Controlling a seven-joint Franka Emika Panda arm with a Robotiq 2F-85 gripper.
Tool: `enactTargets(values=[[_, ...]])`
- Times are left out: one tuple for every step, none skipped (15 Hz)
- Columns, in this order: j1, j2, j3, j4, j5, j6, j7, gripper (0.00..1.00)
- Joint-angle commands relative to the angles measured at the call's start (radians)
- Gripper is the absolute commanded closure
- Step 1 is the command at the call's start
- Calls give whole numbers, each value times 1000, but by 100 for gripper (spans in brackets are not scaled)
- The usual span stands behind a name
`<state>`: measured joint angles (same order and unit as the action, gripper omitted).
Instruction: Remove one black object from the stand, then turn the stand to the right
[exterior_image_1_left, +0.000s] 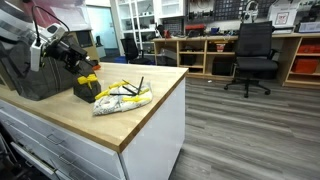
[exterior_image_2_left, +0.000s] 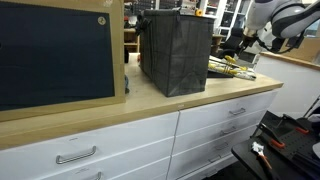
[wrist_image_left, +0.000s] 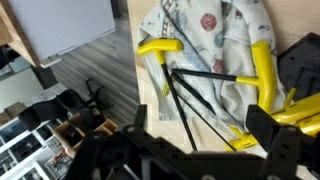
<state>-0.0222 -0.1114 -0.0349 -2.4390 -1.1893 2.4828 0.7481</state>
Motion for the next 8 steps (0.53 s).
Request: enactTargets(values=[[14, -26, -14, 11, 287, -8, -110, 0], [53, -31, -48, 20, 380, -23, -136, 0], [75, -32, -64, 34, 469, -35, -161, 0], [101, -34, -82, 49, 559, -50, -184, 0], [135, -36, -104, 68, 649, -74, -205, 0], [164, -41, -120, 90, 739, -102, -224, 0], [183, -45, -125, 115, 829, -134, -240, 0], [180, -41, -108, 149, 918, -163, -248, 0]])
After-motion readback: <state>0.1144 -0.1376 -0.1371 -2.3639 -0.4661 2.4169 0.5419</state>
